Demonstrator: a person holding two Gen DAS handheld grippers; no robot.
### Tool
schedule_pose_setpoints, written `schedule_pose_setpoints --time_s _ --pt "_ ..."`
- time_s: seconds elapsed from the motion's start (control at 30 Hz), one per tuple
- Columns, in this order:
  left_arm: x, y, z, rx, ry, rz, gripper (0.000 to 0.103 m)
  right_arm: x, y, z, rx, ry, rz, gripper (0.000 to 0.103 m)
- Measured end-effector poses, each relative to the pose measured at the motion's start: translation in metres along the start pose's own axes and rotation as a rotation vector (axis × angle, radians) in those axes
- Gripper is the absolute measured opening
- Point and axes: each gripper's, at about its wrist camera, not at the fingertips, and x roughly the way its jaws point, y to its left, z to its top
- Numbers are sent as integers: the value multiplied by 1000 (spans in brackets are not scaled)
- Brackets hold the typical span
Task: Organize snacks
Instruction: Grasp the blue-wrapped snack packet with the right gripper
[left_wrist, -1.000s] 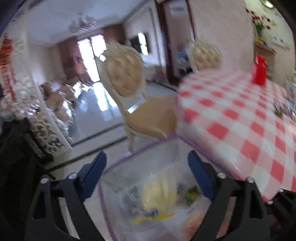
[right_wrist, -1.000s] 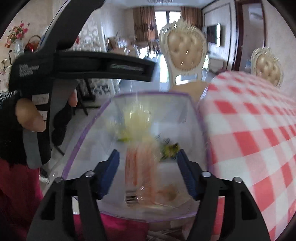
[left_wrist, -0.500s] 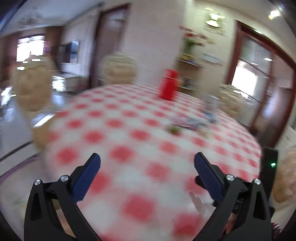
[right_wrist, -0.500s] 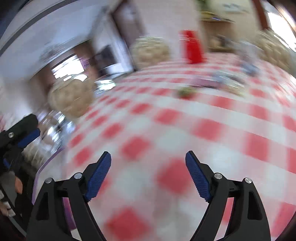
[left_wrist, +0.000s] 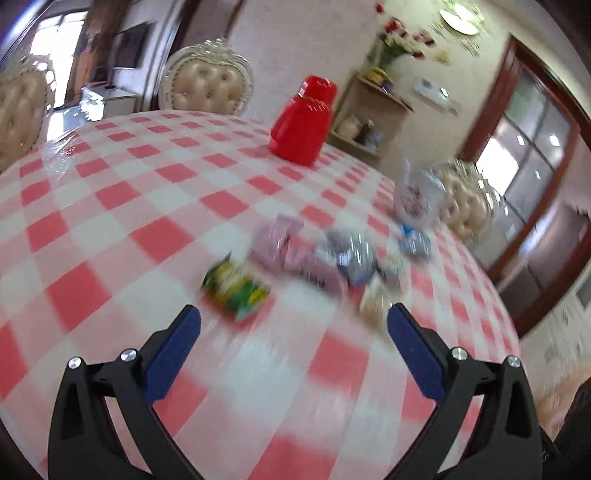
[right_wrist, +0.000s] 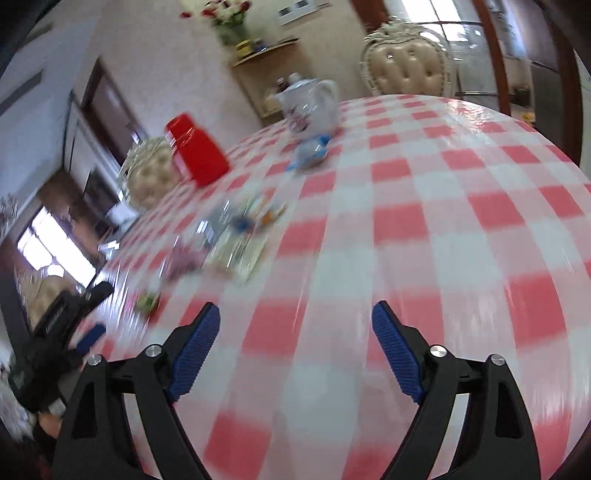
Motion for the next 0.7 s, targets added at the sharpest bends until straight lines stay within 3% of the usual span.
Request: schedule_pose_setpoints --time_s 0.1,0.2,0.33,0.47,0.57,0.7 --pt "4 4 8 -21 -93 -4 101 35 -15 37 21 -24 -39 87" --pt "8 9 6 67 -123 51 101 79 -31 73 24 -25 -82 87" --pt "-8 32 12 -91 -190 10 101 147 -49 126 39 -2 -133 87" --pt "-19 46 15 -148 -209 14 101 203 -48 171 22 0 -171 87" --pt "-21 58 16 -218 -226 23 101 254 -37 200 -19 55 -265 87" --pt "-12 64 15 -255 -181 31 101 303 -26 215 -116 133 -367 87"
